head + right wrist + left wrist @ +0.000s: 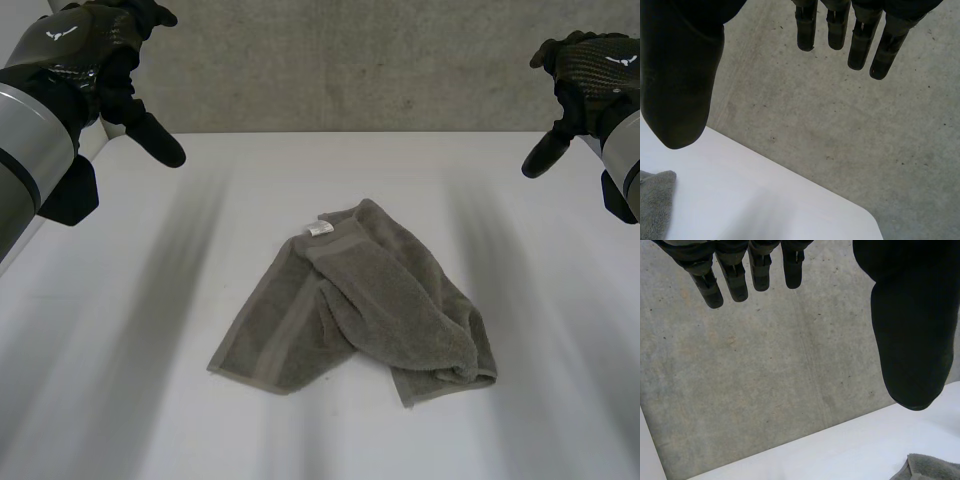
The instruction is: Fold the towel.
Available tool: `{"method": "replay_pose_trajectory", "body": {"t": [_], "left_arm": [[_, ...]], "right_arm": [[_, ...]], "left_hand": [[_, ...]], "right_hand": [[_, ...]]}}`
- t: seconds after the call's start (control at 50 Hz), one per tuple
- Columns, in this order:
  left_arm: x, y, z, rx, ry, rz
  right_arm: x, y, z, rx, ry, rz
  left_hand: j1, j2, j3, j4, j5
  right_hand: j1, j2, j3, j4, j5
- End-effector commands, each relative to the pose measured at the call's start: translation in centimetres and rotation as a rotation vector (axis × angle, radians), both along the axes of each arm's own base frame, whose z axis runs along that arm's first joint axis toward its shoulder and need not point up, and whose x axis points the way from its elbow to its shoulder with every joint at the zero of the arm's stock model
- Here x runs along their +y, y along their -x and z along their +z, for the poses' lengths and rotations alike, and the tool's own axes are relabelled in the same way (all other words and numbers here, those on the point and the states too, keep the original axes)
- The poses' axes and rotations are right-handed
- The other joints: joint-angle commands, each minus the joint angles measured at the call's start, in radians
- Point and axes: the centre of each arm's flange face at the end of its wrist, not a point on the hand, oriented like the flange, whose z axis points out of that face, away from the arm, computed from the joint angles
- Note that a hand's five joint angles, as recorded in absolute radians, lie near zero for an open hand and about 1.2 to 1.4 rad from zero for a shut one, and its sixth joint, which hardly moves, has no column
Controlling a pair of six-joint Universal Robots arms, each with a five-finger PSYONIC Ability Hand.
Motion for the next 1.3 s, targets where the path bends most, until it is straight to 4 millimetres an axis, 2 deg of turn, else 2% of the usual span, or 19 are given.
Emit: {"method": "replay_pose_trajectory", "body": {"t": [0.02, 0.18, 0.28, 0.34, 0.44, 0.62, 0.74, 0.86, 0.88, 0.96, 1.02, 1.06, 1.08, 1.1, 1.12, 1.14, 1.16, 1.2, 1.3], "left_arm": [[0.0, 0.1, -0.2, -0.001, -0.004, -0.005], [0.3, 1.3, -1.8, -0.019, -0.028, -0.06], [0.2, 5.9, -7.1, -0.103, -0.123, -0.246], [0.5, 7.5, -8.6, -0.133, -0.139, -0.306], [0.8, 12.3, -15.5, -0.257, -0.175, -0.5], [0.1, 14.4, -23.0, -0.422, -0.171, -0.58], [-0.2, 14.6, -24.3, -0.451, -0.15, -0.583], [-0.4, 14.6, -24.6, -0.456, -0.14, -0.572], [-0.5, 14.6, -24.5, -0.455, -0.133, -0.56], [-0.8, 14.3, -23.7, -0.455, -0.119, -0.513], [-1.4, 13.7, -19.6, -0.418, -0.052, -0.414], [-1.4, 13.3, -16.9, -0.385, -0.005, -0.366], [-1.1, 12.7, -13.3, -0.334, 0.053, -0.321], [-1.1, 12.7, -13.3, -0.334, 0.053, -0.321], [-0.5, 12.0, -9.7, -0.269, 0.108, -0.293], [0.5, 11.2, -6.2, -0.197, 0.161, -0.281], [0.5, 11.1, -6.2, -0.196, 0.161, -0.281], [1.6, 10.2, -3.3, -0.133, 0.197, -0.275], [6.4, 5.9, 3.4, 0.029, 0.213, -0.288]], "right_arm": [[0.1, 0.0, 0.1, 0.006, 0.001, 0.006], [0.7, -0.6, -0.1, 0.114, -0.028, 0.094], [1.6, -0.3, -2.1, 0.315, -0.133, 0.175], [2.1, 0.3, -4.3, 0.353, -0.225, 0.187], [2.4, 1.0, -8.3, 0.325, -0.304, 0.172], [5.2, 2.0, -15.6, 0.188, -0.427, 0.158], [6.3, 1.1, -18.0, 0.106, -0.489, 0.24], [5.7, 0.4, -20.4, 0.063, -0.564, 0.252], [5.7, 0.4, -20.4, 0.063, -0.564, 0.252], [4.1, 0.2, -20.2, 0.055, -0.511, 0.222], [3.2, 0.1, -18.8, 0.043, -0.446, 0.211], [1.6, -0.2, -12.8, -0.016, -0.237, 0.209], [1.6, -0.2, -12.8, -0.016, -0.236, 0.209], [1.6, -0.2, -8.2, -0.039, -0.09, 0.215], [1.6, -0.2, -8.2, -0.039, -0.089, 0.215], [2.1, 0.0, -3.7, -0.064, 0.046, 0.216], [2.1, 0.0, -3.6, -0.064, 0.047, 0.216], [3.5, 0.2, 2.2, -0.085, 0.201, 0.228], [7.1, 0.8, 8.1, -0.081, 0.283, 0.284]], "left_hand": [[0.001, 0.008, 0.009, 0.01, -0.021], [0.001, 0.008, 0.009, 0.01, -0.021], [0.001, 0.008, 0.009, 0.01, -0.021], [0.001, 0.008, 0.009, 0.01, -0.021], [0.019, 0.026, 0.027, 0.027, -0.003], [0.036, 0.044, 0.044, 0.045, 0.015], [0.08, 0.088, 0.088, 0.089, 0.059], [0.487, 0.495, 0.495, 0.496, 0.466], [0.73, 0.737, 0.738, 0.738, 0.708], [1.128, 1.136, 1.136, 1.137, 1.107], [1.213, 1.221, 1.221, 1.222, 1.192], [1.213, 1.221, 1.221, 1.222, 1.192], [1.213, 1.221, 1.221, 1.222, 1.192], [1.213, 1.221, 1.221, 1.222, 1.192], [1.213, 1.221, 1.221, 1.222, 1.192], [1.213, 1.221, 1.221, 1.222, 1.192], [1.213, 1.221, 1.221, 1.222, 1.192], [1.213, 1.221, 1.221, 1.222, 1.192], [1.213, 1.221, 1.221, 1.222, 1.192]], "right_hand": [[-0.06, -0.076, -0.069, -0.088, -0.062], [-0.06, -0.076, -0.069, -0.088, -0.062], [-0.06, -0.076, -0.069, -0.088, -0.062], [-0.06, -0.076, -0.069, -0.088, -0.062], [-0.06, -0.076, -0.069, -0.088, -0.062], [-0.06, -0.076, -0.069, -0.088, -0.062], [-0.06, -0.076, -0.069, -0.088, -0.062], [-0.022, -0.037, -0.031, -0.05, -0.024], [-0.02, -0.036, -0.03, -0.048, -0.022], [1.126, 1.11, 1.117, 1.098, 1.124], [1.162, 1.146, 1.153, 1.134, 1.16], [1.162, 1.146, 1.153, 1.134, 1.16], [1.162, 1.146, 1.153, 1.134, 1.16], [1.162, 1.146, 1.153, 1.134, 1.16], [1.162, 1.146, 1.153, 1.134, 1.16], [1.162, 1.146, 1.153, 1.134, 1.16], [1.162, 1.146, 1.153, 1.134, 1.16], [1.162, 1.146, 1.153, 1.134, 1.16], [1.162, 1.146, 1.153, 1.134, 1.16]]}}
